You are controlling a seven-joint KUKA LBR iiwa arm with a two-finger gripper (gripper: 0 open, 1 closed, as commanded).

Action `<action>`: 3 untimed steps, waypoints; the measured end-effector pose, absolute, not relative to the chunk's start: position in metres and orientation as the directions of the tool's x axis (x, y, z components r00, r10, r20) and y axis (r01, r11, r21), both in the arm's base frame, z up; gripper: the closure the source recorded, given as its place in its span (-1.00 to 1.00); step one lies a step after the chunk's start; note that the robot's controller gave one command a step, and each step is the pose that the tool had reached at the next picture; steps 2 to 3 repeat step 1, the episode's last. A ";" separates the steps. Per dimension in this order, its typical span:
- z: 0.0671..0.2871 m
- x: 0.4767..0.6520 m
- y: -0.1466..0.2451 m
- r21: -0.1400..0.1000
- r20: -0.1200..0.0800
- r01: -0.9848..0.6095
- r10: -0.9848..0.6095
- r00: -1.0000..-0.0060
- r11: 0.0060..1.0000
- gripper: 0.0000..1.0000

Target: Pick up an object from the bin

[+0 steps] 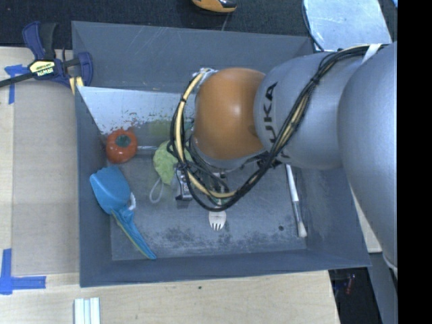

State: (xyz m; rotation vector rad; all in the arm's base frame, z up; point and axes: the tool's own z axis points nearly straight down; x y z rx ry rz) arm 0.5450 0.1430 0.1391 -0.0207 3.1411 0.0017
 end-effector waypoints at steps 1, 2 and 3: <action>0.208 0.531 0.148 0.000 0.001 -0.098 -0.098 -0.995 0.995 1.00; 0.208 0.531 0.148 0.000 0.001 -0.098 -0.098 -0.995 0.995 1.00; 0.208 0.531 0.148 0.000 0.001 -0.098 -0.098 -0.995 0.995 1.00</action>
Offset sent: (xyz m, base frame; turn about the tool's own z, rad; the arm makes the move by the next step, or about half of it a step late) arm -0.0201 -0.0648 0.0533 -0.0358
